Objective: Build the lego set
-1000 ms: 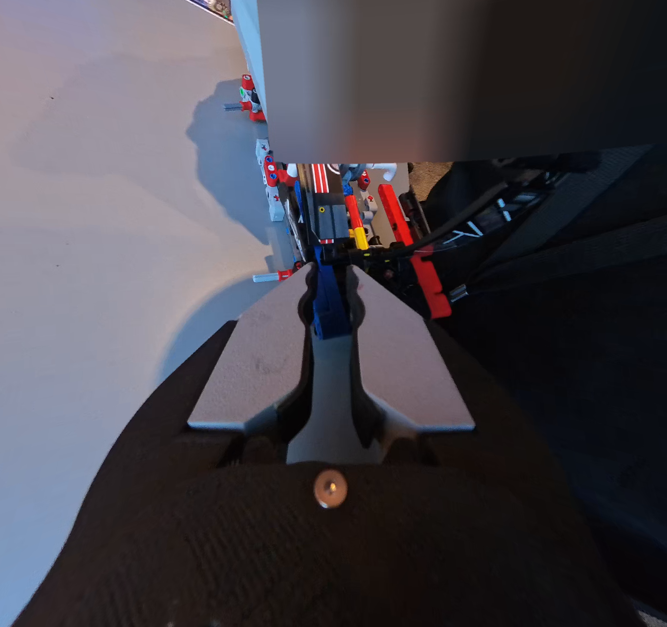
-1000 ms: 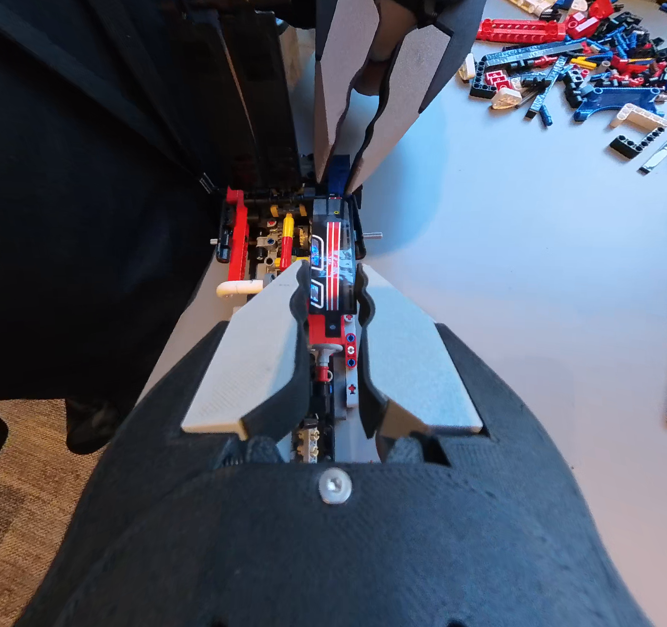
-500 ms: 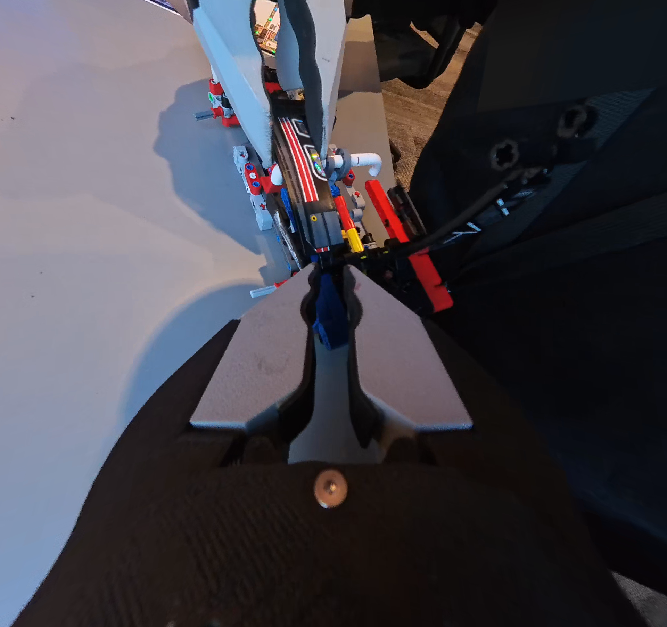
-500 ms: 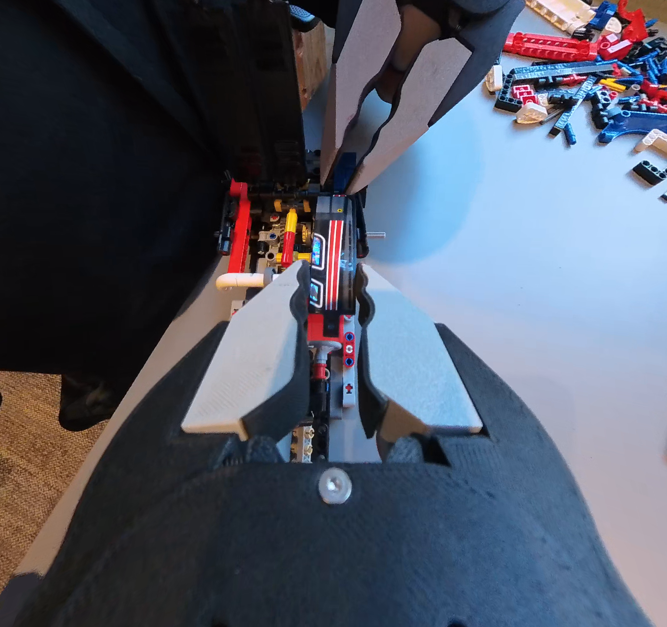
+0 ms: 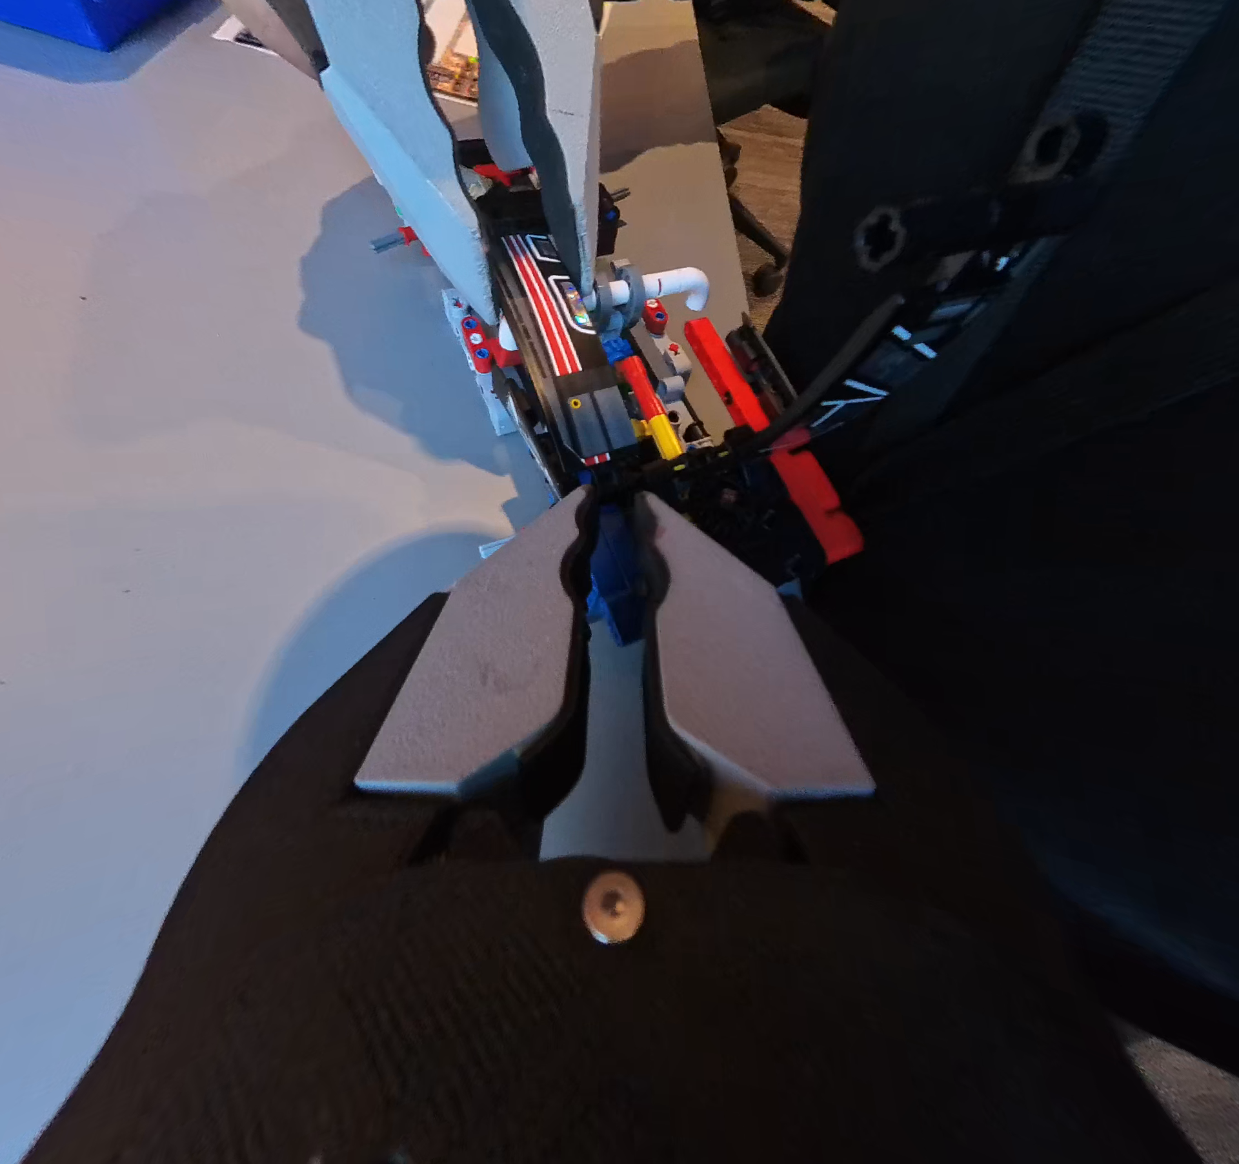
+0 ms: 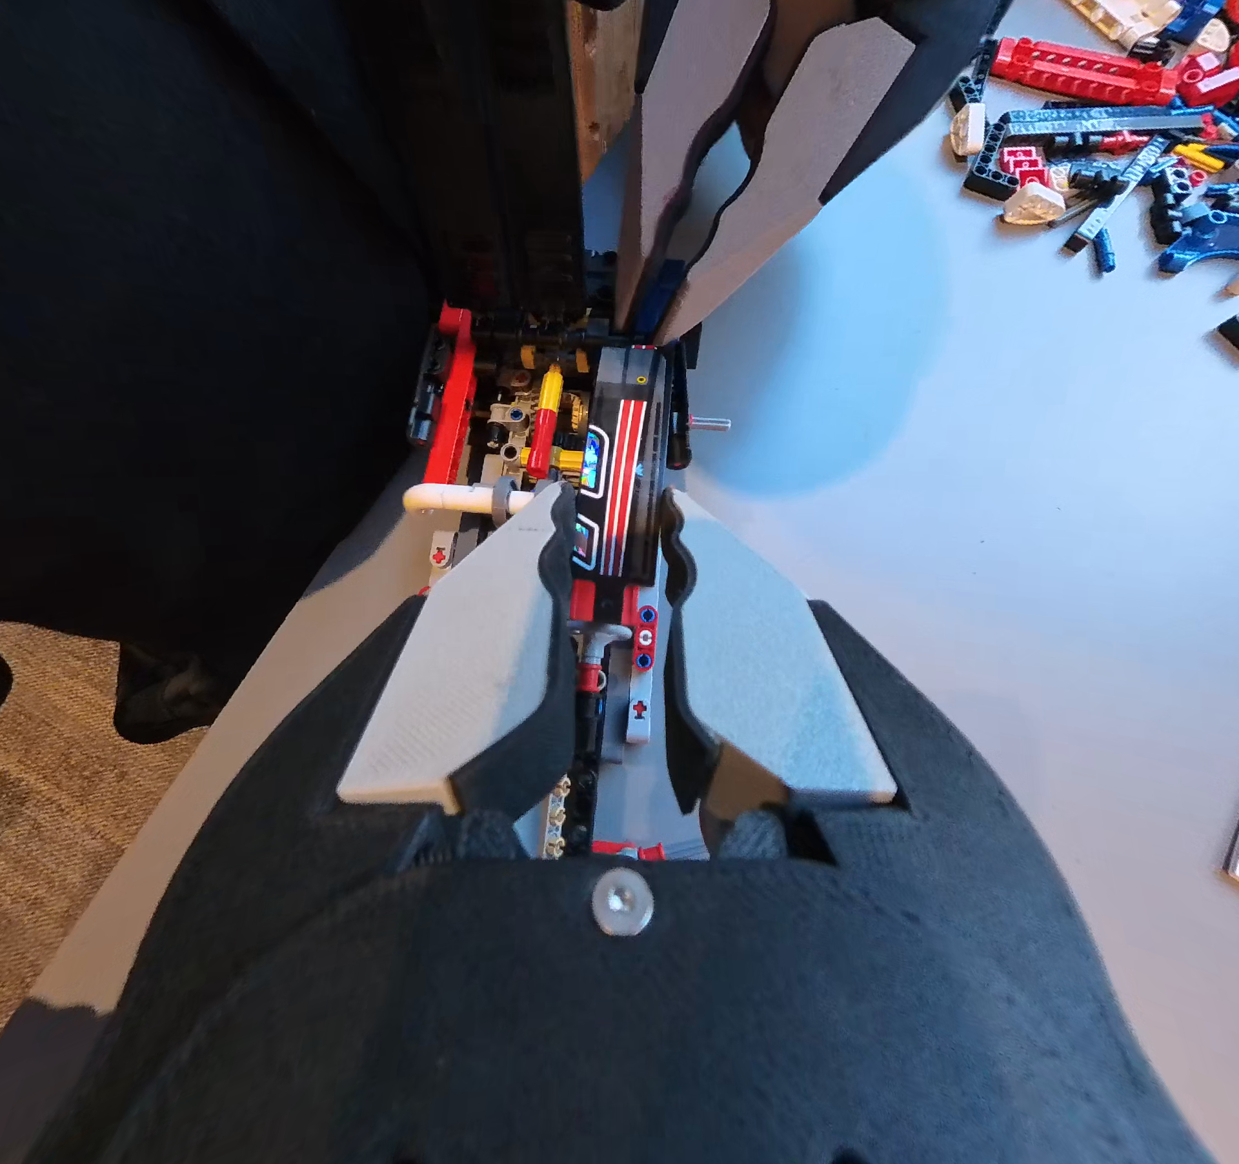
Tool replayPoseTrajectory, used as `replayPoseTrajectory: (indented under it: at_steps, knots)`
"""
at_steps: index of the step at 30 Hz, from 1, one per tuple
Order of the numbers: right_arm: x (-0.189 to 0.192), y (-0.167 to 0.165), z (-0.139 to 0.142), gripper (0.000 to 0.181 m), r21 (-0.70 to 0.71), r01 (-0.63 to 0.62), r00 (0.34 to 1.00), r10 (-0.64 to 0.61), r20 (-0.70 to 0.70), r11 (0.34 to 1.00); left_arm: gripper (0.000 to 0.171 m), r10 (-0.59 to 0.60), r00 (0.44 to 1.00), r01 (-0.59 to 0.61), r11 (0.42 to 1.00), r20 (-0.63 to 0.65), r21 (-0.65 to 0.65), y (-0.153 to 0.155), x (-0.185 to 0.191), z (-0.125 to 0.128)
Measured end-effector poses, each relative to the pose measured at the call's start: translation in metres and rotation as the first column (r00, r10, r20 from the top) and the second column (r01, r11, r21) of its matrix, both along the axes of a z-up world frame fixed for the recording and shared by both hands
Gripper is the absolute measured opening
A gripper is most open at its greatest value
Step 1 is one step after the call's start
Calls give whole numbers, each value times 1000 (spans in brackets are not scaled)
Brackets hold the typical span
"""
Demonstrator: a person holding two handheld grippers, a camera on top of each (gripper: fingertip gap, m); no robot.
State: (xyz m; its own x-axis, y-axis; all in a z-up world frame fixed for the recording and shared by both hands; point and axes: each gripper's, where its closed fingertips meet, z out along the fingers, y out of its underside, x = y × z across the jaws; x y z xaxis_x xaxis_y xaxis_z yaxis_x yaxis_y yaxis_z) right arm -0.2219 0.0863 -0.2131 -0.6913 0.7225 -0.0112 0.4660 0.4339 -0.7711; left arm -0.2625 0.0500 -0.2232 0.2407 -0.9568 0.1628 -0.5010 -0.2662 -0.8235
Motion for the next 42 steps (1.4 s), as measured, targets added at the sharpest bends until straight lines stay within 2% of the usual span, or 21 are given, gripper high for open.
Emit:
replayPoseTrajectory:
  at_steps: [11, 25, 28, 30, 31, 32, 34, 40, 42]
  knots:
    - [-1, 1, 0, 21, -6, -4, 1000, 4, 23, 1000, 8, 37, 999, -38, 998, 17, 44, -1, 2, 0]
    - [1, 0, 0, 20, -30, -11, 997, 13, 71, 999, 9, -88, 996, 89, 995, -24, 37, -5, 2, 1]
    - [3, 0, -1, 20, -28, -14, 993, 18, 113, 999, 9, -110, 994, 110, 994, -23, 0, -5, 4, 1]
    - [3, 0, -2, 21, -21, -13, 993, 16, 121, 1000, 10, -125, 992, 126, 989, 12, -81, -6, 4, 4]
    - [4, 1, -3, 21, -16, -12, 992, 14, 127, 1000, 55, -217, 973, 228, 957, 76, -178, -23, 5, 10]
    - [5, 2, -4, 21, -16, -9, 991, 11, 135, 1000, 53, -202, 975, 216, 954, 89, -206, -20, 5, 11]
    - [5, 2, -4, 21, -17, 3, 992, -1, 128, 1000, 42, -178, 983, 183, 971, 43, -151, -14, 5, 6]
    - [5, 1, -4, 21, -9, 28, 992, -26, 126, 1000, 15, -94, 995, 93, 991, -15, -97, 0, 5, 1]
    - [6, 1, -4, 21, -5, 38, 991, -37, 127, 999, 19, -89, 996, 86, 992, -22, -89, -1, 5, 1]
